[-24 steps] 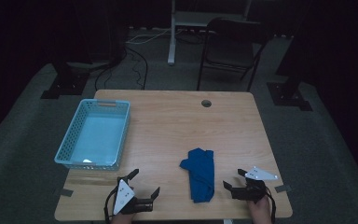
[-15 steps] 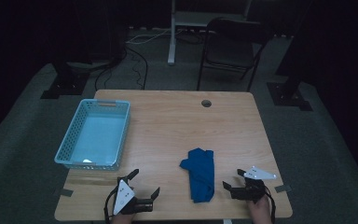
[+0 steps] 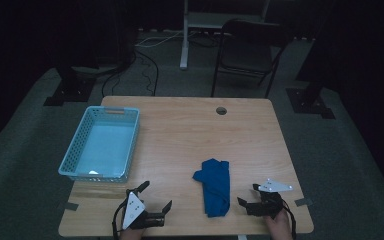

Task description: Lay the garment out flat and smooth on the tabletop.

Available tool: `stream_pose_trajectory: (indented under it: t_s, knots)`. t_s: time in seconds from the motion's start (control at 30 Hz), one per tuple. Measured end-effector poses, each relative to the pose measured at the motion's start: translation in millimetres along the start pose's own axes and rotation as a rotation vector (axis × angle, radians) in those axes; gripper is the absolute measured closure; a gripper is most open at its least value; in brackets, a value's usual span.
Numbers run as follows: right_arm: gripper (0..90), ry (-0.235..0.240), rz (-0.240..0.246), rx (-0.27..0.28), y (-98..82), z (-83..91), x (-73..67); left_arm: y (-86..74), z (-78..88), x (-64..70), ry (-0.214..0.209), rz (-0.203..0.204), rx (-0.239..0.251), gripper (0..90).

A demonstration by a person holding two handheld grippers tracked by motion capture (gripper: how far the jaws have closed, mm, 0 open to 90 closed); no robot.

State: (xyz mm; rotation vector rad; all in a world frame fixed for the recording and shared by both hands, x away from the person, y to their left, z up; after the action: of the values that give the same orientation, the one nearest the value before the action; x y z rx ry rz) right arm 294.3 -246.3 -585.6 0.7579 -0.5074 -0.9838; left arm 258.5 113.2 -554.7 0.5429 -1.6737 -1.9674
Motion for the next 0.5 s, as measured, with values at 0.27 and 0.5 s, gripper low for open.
stream_pose_trajectory:
  t_s: [0.27,0.5]
  knots:
    - [12.0,0.107,-0.002,0.063,19.1,12.8,-18.0,0.0,1.0,1.0,-0.004,-0.009,0.006,0.0]
    - [11.9,0.117,0.033,0.144,51.8,29.1,-29.9,-0.1,1.1,0.4,0.004,-0.004,0.006,0.1]
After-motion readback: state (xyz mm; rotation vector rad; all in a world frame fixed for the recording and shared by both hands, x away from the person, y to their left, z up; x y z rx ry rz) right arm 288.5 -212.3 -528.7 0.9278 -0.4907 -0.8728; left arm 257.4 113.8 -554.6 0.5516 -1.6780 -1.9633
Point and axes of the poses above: each handheld gripper's, and its own axes: z roughly backward along the jaws, y roughly out of its top, x roughly to its right, the point moved 6 cm from there along -z, roughly forward along the jaws, and after that the axes turned 14 degrees about -y, right-handed, at the moved point
